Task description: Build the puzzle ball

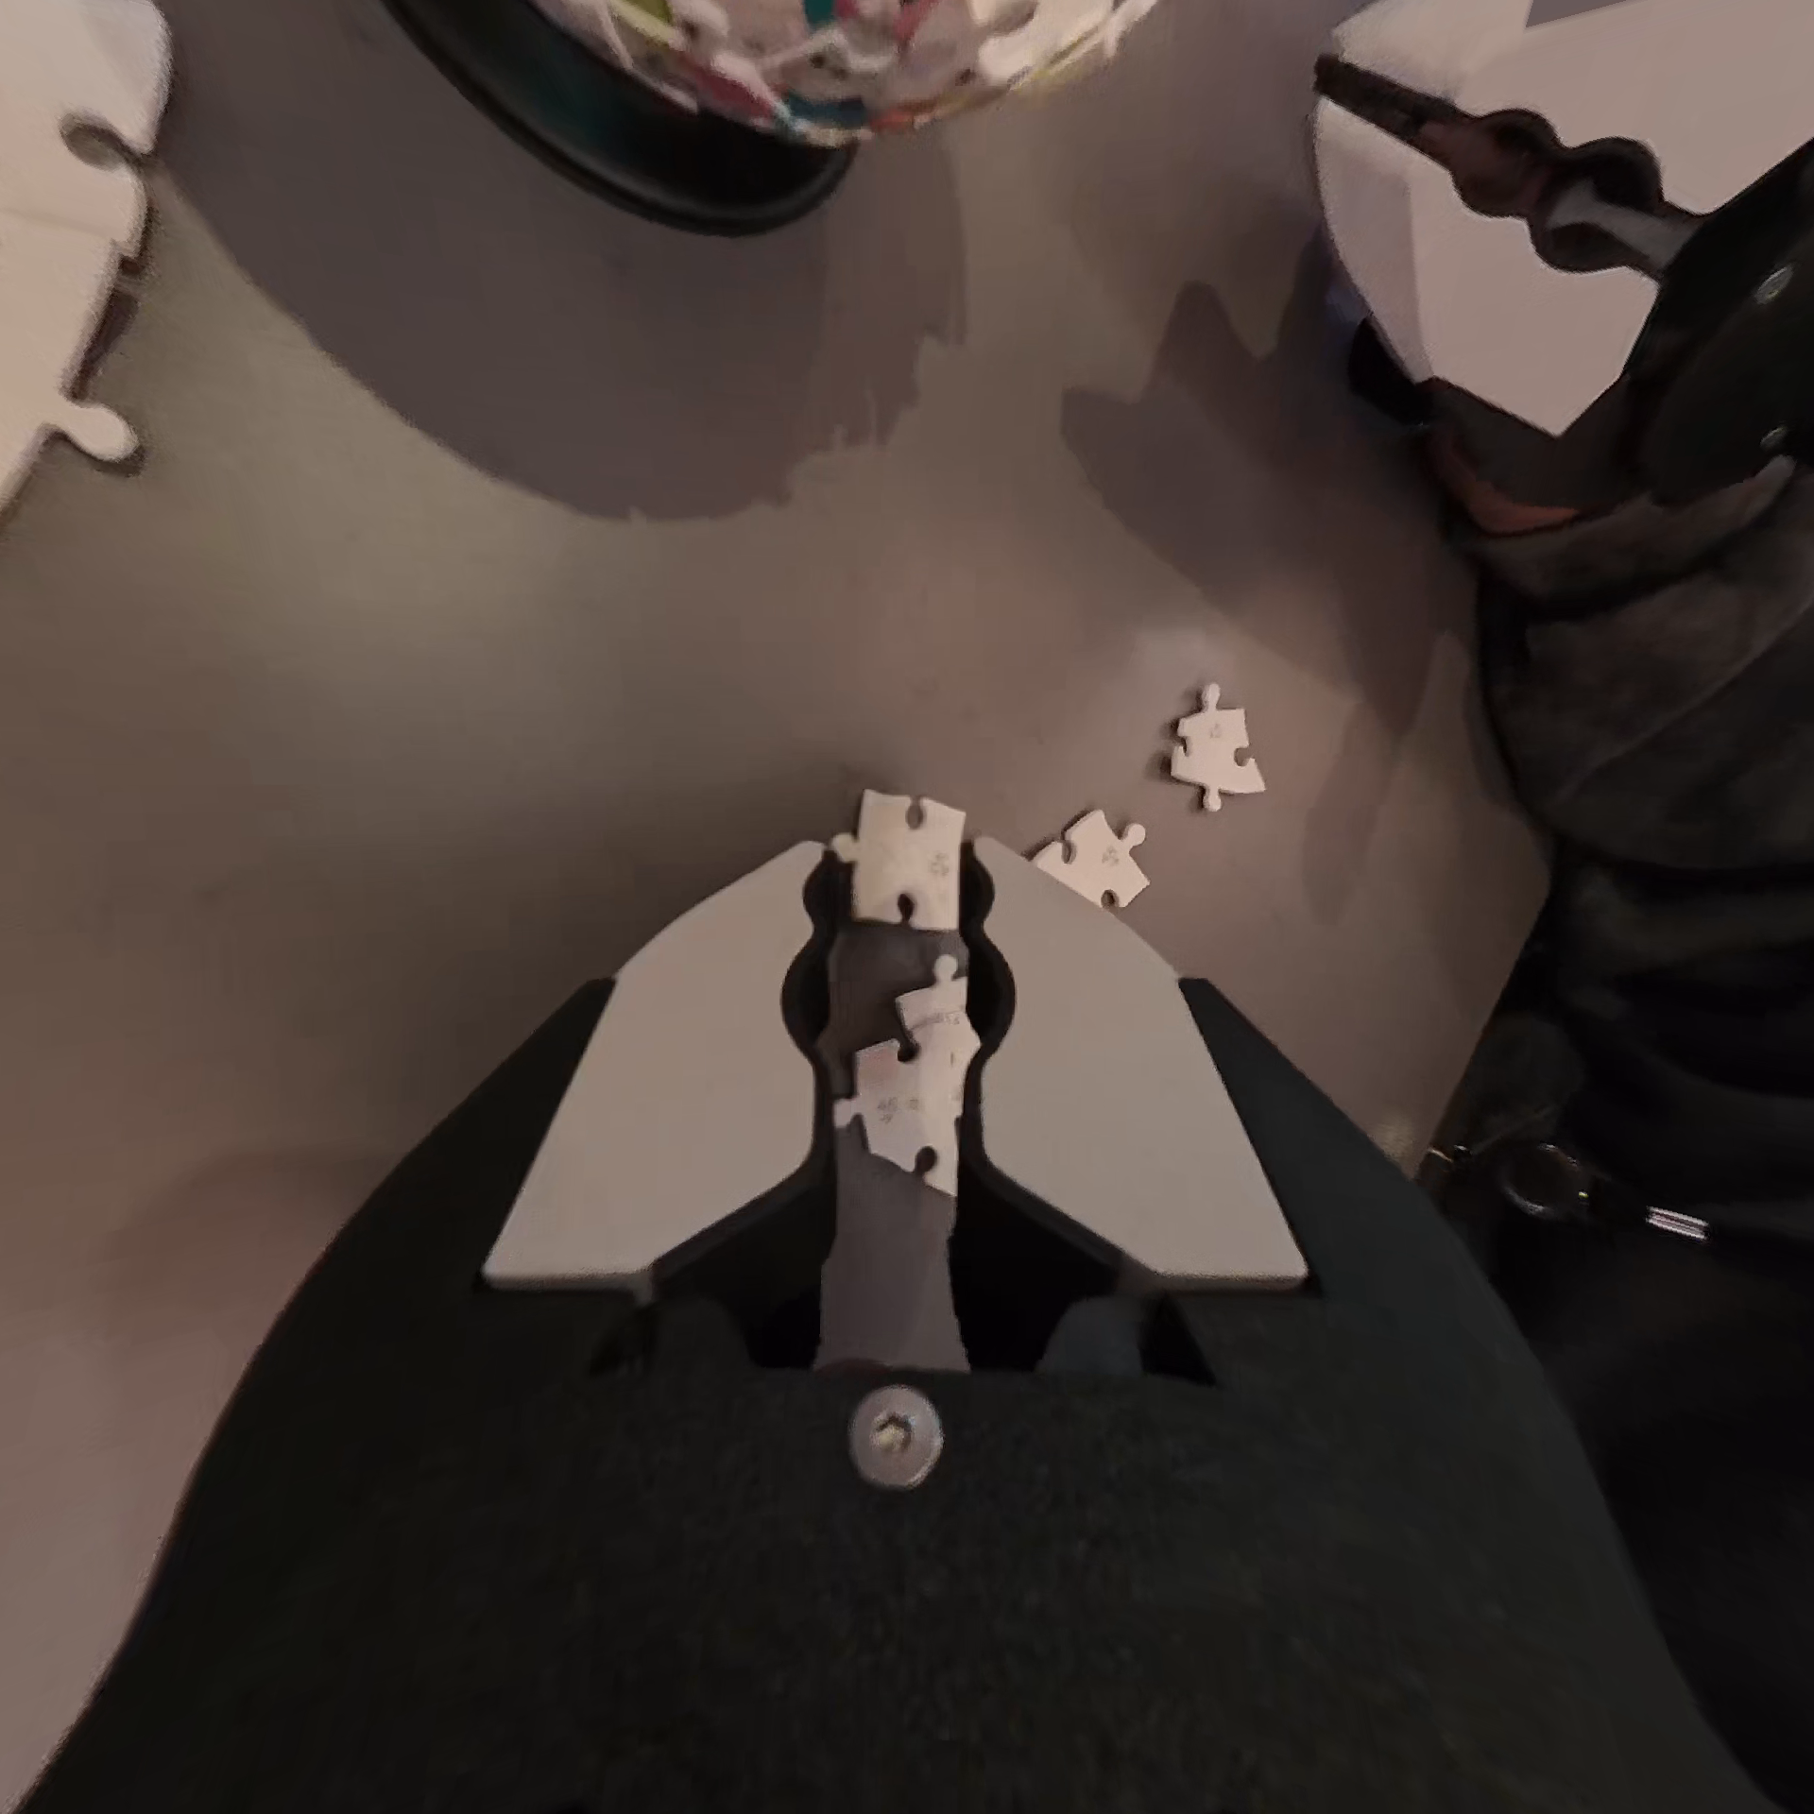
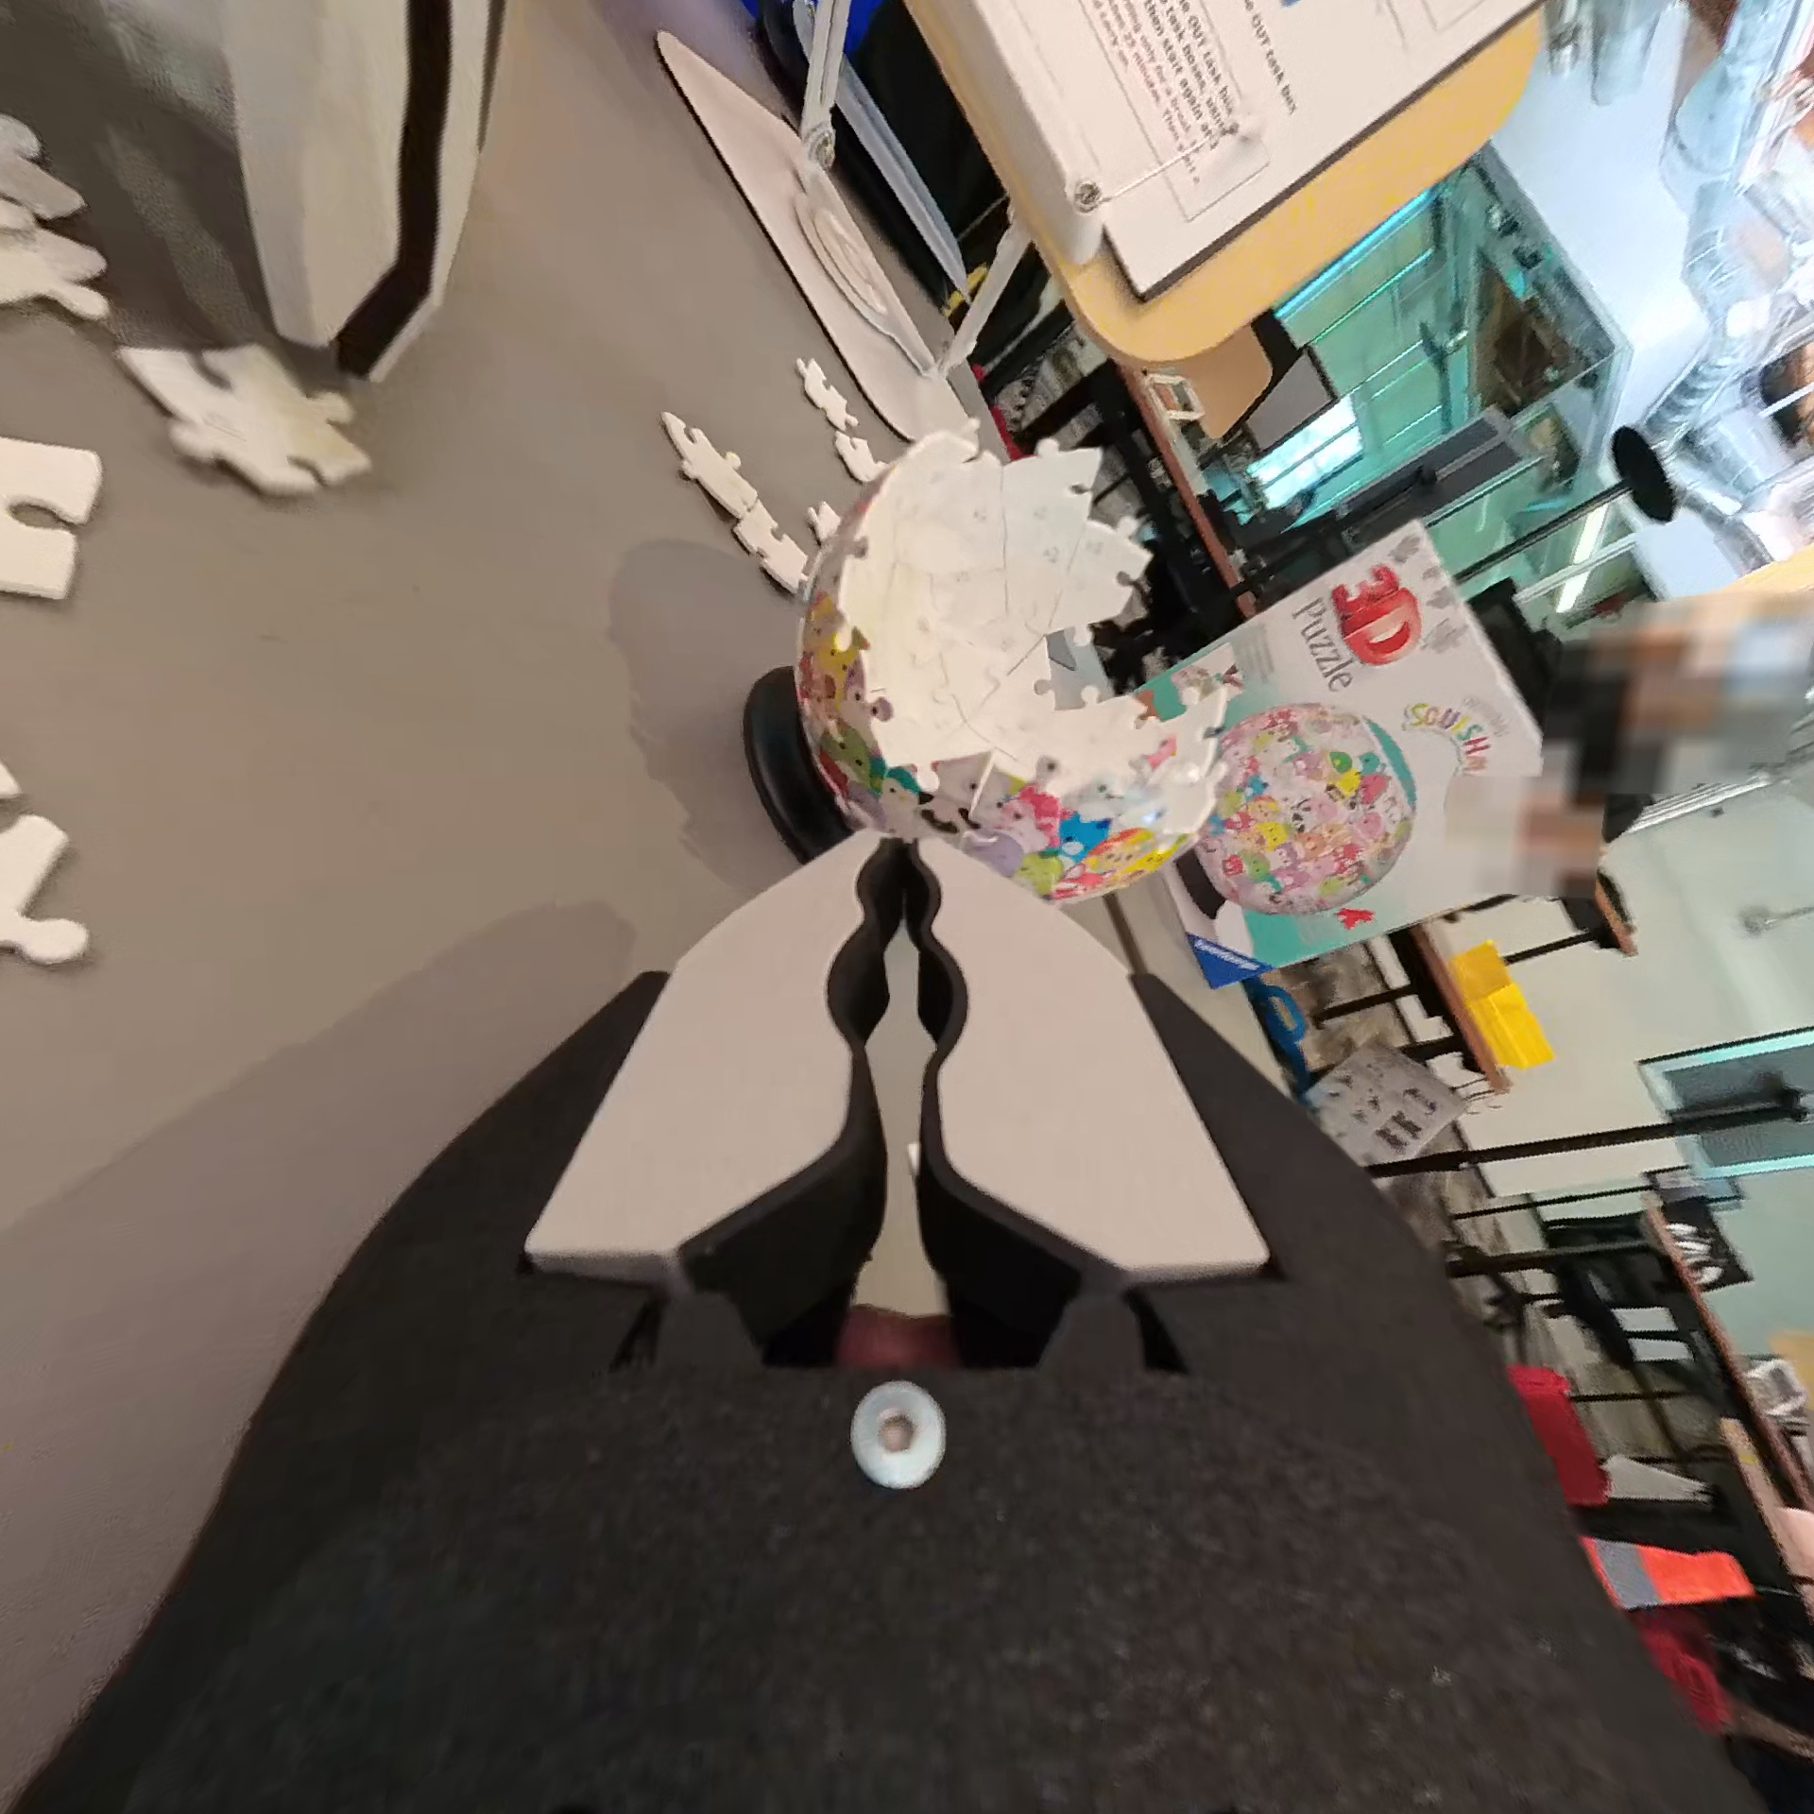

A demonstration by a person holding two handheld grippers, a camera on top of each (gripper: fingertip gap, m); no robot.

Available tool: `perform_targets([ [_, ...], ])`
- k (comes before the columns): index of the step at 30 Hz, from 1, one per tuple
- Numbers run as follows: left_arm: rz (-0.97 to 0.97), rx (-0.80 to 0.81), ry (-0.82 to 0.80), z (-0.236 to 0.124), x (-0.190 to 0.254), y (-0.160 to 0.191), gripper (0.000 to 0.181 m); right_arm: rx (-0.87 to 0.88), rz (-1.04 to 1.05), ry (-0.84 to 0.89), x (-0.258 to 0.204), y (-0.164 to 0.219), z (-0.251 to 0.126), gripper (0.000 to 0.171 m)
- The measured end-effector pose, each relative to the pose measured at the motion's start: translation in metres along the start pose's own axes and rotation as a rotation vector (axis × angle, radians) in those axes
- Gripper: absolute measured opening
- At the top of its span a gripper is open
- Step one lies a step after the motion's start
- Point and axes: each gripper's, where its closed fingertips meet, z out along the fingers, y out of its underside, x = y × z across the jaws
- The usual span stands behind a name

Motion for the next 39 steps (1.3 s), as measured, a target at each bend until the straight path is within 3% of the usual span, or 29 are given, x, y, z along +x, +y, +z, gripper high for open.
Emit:
perform_targets([
  [6,0.25,0.155,-0.054,-0.031,0.037,-0.081,0.026,-0.007,-0.05,0.055,0.012,0.005,0.009,0.0],
  [10,0.327,0.016,-0.258,-0.011,0.02,-0.122,0.0,-0.005,-0.086,0.062,0.013,0.004,0.016,0.0],
  [12,0.355,-0.056,-0.328,0.004,0.014,-0.135,0.0,-0.008,-0.106,0.062,0.013,0.004,0.019,0.0],
  [17,0.467,-0.202,-0.456,0.033,0.005,-0.144,0.0,0.004,-0.103,0.077,0.017,0.003,0.022,0.0],
  [24,0.43,-0.251,-0.371,0.045,0.008,-0.144,0.0,0.011,-0.072,0.064,0.018,0.004,0.023,0.0],
  [39,0.439,-0.29,-0.366,0.047,0.014,-0.137,0.0,0.008,-0.099,0.048,0.013,0.002,0.029,0.0],
])
